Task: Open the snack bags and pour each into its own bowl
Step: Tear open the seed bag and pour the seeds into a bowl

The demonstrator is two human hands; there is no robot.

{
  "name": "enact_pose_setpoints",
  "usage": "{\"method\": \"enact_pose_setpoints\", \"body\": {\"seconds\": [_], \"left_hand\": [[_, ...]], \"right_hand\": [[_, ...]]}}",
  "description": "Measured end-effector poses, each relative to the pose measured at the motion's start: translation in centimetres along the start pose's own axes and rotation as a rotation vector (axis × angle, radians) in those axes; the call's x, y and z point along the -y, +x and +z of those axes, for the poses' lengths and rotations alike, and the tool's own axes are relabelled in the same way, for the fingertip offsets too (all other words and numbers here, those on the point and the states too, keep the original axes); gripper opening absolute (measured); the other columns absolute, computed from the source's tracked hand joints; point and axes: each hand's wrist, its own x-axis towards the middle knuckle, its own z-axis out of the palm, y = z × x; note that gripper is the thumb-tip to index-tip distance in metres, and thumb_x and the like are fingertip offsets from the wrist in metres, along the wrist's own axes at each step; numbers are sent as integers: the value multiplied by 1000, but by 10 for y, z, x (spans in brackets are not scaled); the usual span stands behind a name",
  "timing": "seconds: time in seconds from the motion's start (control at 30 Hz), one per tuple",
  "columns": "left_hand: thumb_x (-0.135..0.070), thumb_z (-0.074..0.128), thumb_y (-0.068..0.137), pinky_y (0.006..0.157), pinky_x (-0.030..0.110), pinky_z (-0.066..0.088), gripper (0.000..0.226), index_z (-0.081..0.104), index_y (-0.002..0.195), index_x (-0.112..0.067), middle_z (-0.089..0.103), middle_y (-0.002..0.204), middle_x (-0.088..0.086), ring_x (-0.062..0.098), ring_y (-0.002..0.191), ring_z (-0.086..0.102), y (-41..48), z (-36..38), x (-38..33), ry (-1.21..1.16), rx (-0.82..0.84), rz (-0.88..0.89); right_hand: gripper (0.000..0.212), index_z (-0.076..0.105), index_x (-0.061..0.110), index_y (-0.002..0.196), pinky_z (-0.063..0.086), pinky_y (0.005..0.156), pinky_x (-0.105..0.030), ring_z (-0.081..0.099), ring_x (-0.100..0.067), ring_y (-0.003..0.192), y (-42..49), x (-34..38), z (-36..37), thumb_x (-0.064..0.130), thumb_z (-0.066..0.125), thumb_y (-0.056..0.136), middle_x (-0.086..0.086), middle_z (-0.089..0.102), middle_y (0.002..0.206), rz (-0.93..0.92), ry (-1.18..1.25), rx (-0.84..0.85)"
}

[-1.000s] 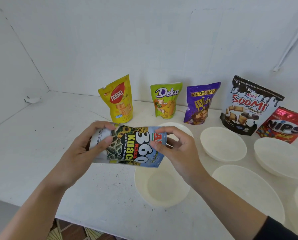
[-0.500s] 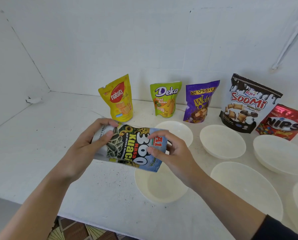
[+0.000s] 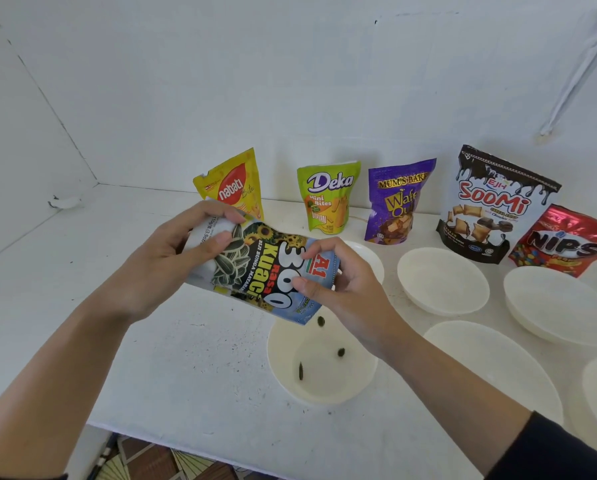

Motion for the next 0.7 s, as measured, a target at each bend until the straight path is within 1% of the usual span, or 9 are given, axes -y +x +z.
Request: {"method": "enact_pose_setpoints", "body": {"seconds": [0.13, 0.23, 0.27, 0.33, 0.47, 0.53, 0.57, 0.63, 0.7], "left_hand": [[-27, 56, 96, 85, 50, 58, 21, 63, 114, -18, 63, 123, 3, 31, 113, 67, 5, -3, 1, -6, 21, 19], [-28, 57, 95, 82, 47, 60, 20, 63, 112, -19, 65, 120, 2, 31, 112, 68, 3, 0, 8, -4, 58, -7], [-27, 57, 95, 82, 47, 60, 20, 63, 112, -18, 66, 120, 2, 30, 111, 69, 2, 1, 11, -4, 68, -18], [-26, 56, 95, 80, 46, 61, 20, 62, 112, -17, 67, 119, 1, 29, 111, 69, 1, 4, 13, -7, 78, -38], [-24, 58, 98, 82, 48, 61, 17, 62, 113, -16, 68, 118, 0, 29, 110, 70, 2, 5, 13, -12, 86, -40], [-20, 57, 100, 81, 45, 62, 16, 61, 114, -12, 68, 119, 0, 29, 111, 70, 4, 3, 9, -18, 73, -32], [-19, 57, 100, 81, 45, 62, 17, 61, 115, -11, 68, 120, 0, 30, 111, 70, 6, 1, 6, -16, 67, -24], [-19, 59, 99, 82, 47, 62, 19, 61, 116, -10, 67, 123, 3, 31, 112, 70, 9, -4, -3, 7, 66, 16], [-19, 57, 95, 82, 46, 63, 25, 60, 117, -8, 65, 124, 6, 32, 111, 70, 14, -9, -14, 19, 77, 62]], "right_hand": [[26, 58, 16, 101, 60, 85, -48, 69, -21, 108, 0, -1, 0, 6, 76, 85, 10, 68, 109, -15, -37, 20], [26, 58, 17, 100, 61, 81, -52, 69, -21, 105, -4, -10, -4, 9, 78, 84, 5, 68, 109, 35, -77, 20], [26, 58, 18, 99, 61, 78, -50, 69, -21, 104, -5, -13, -4, 10, 78, 84, 3, 68, 109, 53, -89, 19], [26, 58, 17, 99, 62, 75, -39, 69, -18, 104, -6, -18, -6, 9, 78, 84, 1, 67, 110, 67, -101, 12], [26, 58, 17, 98, 62, 75, -40, 70, -19, 103, -6, -21, -8, 8, 78, 84, -1, 68, 108, 54, -108, 7], [26, 58, 16, 99, 60, 71, -34, 70, -21, 102, -4, -18, -7, 6, 78, 84, -2, 68, 106, 36, -104, 9], [27, 58, 15, 99, 60, 72, -35, 70, -22, 102, -2, -15, -7, 6, 78, 84, -3, 68, 105, 27, -99, 10], [28, 58, 14, 98, 62, 79, -44, 70, -23, 102, 3, -8, -5, 6, 79, 83, -2, 69, 103, 3, -88, 13], [28, 58, 13, 98, 61, 81, -47, 70, -22, 102, 8, 0, -4, 5, 79, 82, 3, 70, 100, -26, -79, 16]]}}
